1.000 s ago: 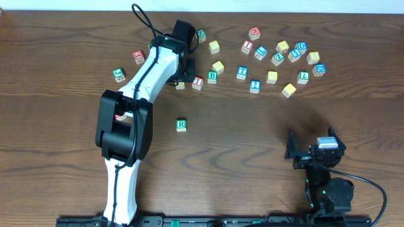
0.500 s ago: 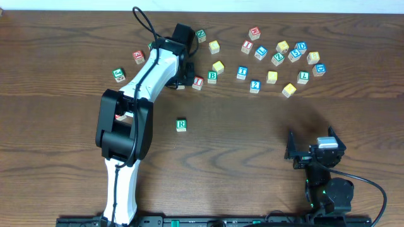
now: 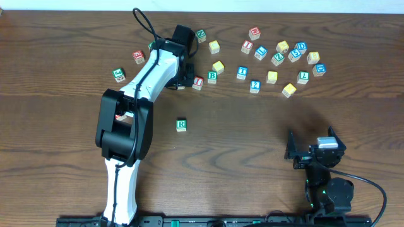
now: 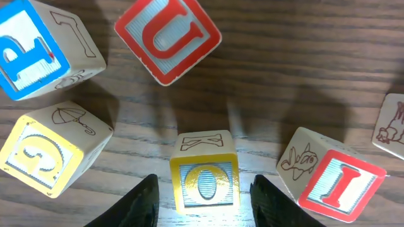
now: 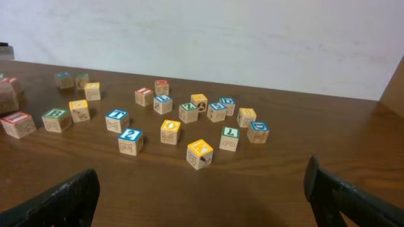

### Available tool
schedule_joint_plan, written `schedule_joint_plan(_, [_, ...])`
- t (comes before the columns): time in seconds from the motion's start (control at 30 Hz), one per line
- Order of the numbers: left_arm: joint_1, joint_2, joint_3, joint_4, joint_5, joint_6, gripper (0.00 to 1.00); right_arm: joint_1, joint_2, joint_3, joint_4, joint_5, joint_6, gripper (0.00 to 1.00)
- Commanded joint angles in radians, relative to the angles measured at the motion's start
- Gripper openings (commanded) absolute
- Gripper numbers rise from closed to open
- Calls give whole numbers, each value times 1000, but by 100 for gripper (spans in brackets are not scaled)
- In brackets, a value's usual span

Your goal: Spell out ROBOT

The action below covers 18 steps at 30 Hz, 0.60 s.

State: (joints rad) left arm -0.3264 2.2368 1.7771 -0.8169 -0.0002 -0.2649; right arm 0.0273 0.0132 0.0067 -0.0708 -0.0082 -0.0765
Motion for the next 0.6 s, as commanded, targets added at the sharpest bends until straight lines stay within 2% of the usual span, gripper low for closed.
schedule_joint_plan(0.0, [-1,6,-18,3,-11,-10,47,-7,0,-1,-5,-6,12,99])
schedule_joint_plan(0.3, [-1,6,-21,11,-11,-10,47,-7,0,-1,-5,-6,12,99])
schedule_joint_plan(0.57, [-1,6,-21,11,-8,-10,38,-7,0,-1,-5,-5,12,99])
